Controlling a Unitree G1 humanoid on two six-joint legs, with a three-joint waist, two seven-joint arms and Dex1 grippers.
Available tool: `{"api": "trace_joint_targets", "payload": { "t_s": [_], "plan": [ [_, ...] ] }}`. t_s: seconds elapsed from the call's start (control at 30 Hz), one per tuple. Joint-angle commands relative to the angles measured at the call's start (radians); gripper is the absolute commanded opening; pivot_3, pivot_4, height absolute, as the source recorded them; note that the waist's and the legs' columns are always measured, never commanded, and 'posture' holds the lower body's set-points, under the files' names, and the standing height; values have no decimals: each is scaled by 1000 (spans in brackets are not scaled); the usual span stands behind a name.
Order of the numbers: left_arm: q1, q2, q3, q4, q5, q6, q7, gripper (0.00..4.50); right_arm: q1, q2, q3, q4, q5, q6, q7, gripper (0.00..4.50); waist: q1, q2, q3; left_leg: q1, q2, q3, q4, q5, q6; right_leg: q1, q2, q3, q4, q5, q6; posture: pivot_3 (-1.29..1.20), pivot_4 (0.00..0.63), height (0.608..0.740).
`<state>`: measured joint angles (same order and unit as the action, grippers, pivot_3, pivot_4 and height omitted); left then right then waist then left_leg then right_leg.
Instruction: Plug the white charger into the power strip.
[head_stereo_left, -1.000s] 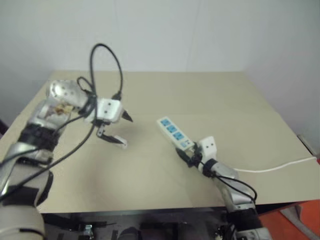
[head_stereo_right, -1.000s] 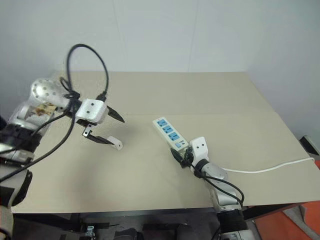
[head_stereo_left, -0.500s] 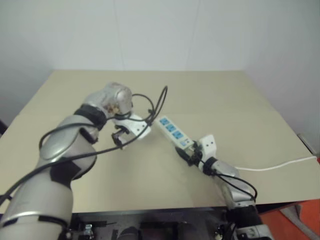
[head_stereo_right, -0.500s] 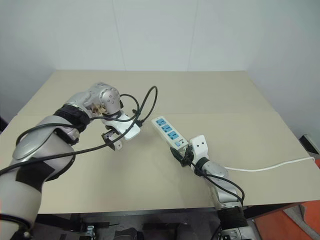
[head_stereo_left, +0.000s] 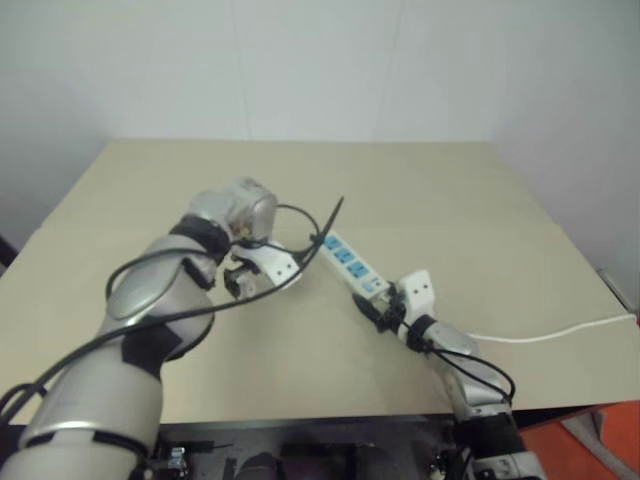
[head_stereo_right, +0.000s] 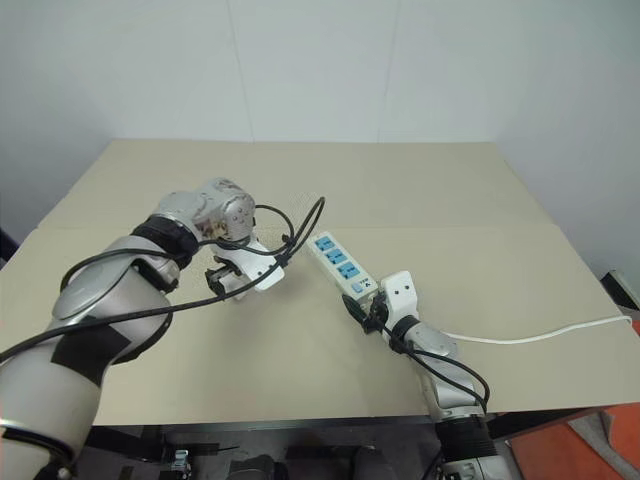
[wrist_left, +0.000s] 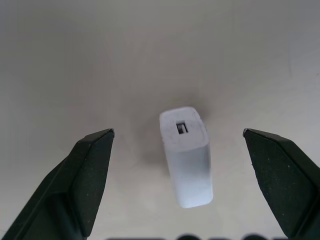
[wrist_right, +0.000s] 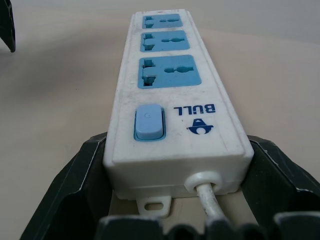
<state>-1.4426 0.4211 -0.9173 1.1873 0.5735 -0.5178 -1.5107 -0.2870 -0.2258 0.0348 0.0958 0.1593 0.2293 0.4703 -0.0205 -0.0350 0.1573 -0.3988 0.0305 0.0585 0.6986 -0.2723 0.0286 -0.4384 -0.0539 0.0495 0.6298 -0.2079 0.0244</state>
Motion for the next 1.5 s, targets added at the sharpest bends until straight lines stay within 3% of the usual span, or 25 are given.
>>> {"api": "trace_joint_targets", "payload": {
  "t_s": [0.03, 0.53, 0.63, 0.93, 1.07, 1.2, 1.27, 1.37, 1.5],
  "plan": [
    [3, -12, 31, 2, 30, 24, 18, 4500, 25, -6, 9, 2, -8, 27, -5, 3420, 1, 0, 0, 0, 0, 0, 0, 0, 0, 0, 0, 0, 0, 0, 0, 0, 150, 740],
    [46, -33, 87, 10, 81, 92, 2, 4500, 27, -12, 10, 1, -15, 29, -7, 3420, 3, 0, 0, 0, 0, 0, 0, 0, 0, 0, 0, -1, 0, 0, 0, 0, 150, 740],
    [49, -38, 87, 10, 97, 104, 6, 3900, 25, -12, 10, 4, -16, 29, -6, 3420, 3, 0, 0, 0, 0, 0, 0, 0, 0, 0, 0, -1, 0, 0, 0, 0, 150, 740],
    [49, -38, 108, 15, 104, 111, 46, 999, 24, -19, 10, 8, -19, 27, -1, 3420, 3, 0, 0, 0, 0, -1, 0, 0, 0, 0, 0, -1, 0, 0, 0, 0, 150, 740],
    [44, -38, 176, 2, 52, 99, 94, 1017, 23, -24, 14, 4, -16, 22, 9, 3420, 4, 0, 0, 0, 0, -1, 0, 0, 0, 0, 0, -1, 0, 0, 0, 0, 150, 740],
    [30, -36, 431, -54, -239, 159, -63, 1017, 15, -48, 10, 3, -3, 5, 51, 3420, 4, 0, 0, -1, 0, -1, 1, 0, 0, 0, -1, -2, 0, 0, 0, 0, 150, 740],
    [36, -31, 498, -86, -359, 212, -100, 1017, 8, -63, 5, 5, 11, -3, 81, 3420, 4, 0, 0, -2, 0, -1, 1, 0, 0, -1, -1, -2, 0, 0, 0, 0, 150, 740],
    [84, -4, 607, -210, -697, 409, -104, 1017, -31, -106, 15, 27, 43, -25, 199, 3420, 1, 0, 0, -2, -1, -3, 1, 0, 0, 0, -2, -2, 1, 0, 0, 0, 150, 740],
    [154, 16, 818, -279, -914, 602, -104, 1017, -143, -154, 31, 132, 81, -85, 396, 3420, -21, 0, 0, -1, 0, -7, 3, 0, 0, 0, -1, -2, 2, 1, 1, 0, 150, 740]
  ]
}}
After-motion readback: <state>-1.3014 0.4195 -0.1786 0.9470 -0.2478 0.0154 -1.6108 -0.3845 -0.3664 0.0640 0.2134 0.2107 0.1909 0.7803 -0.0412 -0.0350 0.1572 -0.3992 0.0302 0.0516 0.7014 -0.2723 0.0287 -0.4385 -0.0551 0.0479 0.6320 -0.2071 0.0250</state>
